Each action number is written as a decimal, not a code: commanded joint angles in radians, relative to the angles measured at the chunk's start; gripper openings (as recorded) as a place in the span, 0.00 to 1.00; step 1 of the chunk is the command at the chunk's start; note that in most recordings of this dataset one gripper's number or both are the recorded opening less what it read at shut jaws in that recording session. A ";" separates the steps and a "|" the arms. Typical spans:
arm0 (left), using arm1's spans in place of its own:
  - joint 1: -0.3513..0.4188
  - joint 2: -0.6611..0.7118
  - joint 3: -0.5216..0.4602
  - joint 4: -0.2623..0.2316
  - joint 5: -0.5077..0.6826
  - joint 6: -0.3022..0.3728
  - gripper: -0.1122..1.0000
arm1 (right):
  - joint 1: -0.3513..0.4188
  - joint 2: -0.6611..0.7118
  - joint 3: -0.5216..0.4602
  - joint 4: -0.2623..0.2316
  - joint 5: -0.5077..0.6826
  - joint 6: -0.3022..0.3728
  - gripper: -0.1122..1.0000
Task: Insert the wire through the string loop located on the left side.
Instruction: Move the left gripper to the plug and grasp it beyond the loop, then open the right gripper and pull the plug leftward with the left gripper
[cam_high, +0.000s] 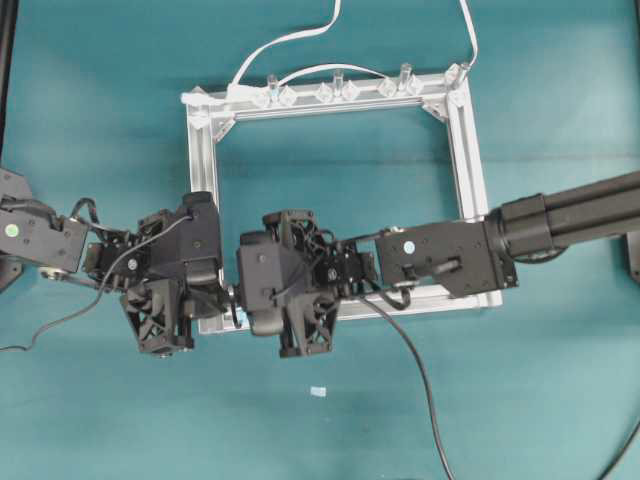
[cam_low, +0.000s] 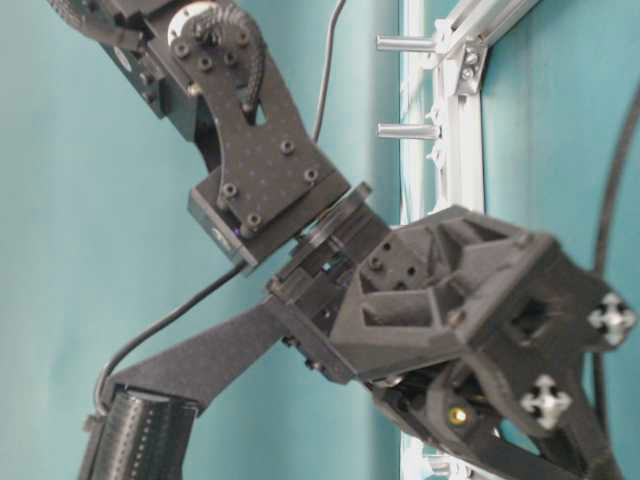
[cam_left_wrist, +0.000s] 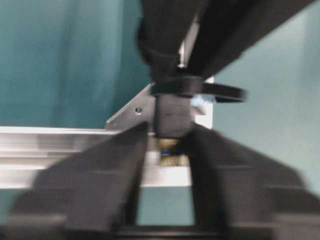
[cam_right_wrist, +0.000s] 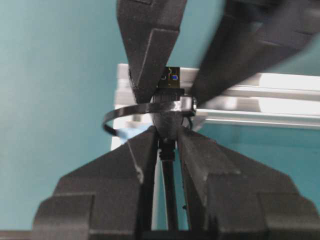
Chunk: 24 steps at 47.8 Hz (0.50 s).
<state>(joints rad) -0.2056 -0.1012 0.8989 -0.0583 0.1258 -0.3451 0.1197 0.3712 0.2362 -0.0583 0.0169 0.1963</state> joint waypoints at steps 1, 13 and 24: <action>0.000 -0.020 -0.012 0.005 -0.003 0.005 0.26 | 0.006 -0.021 -0.028 -0.003 -0.005 -0.003 0.26; 0.000 -0.018 -0.014 0.006 -0.003 0.009 0.26 | 0.006 -0.021 -0.028 -0.002 -0.005 -0.005 0.26; 0.000 -0.018 -0.017 0.005 -0.003 0.008 0.26 | 0.006 -0.021 -0.023 -0.002 -0.005 -0.005 0.26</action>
<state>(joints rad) -0.2071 -0.1028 0.8989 -0.0568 0.1258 -0.3421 0.1197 0.3712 0.2362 -0.0598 0.0169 0.1948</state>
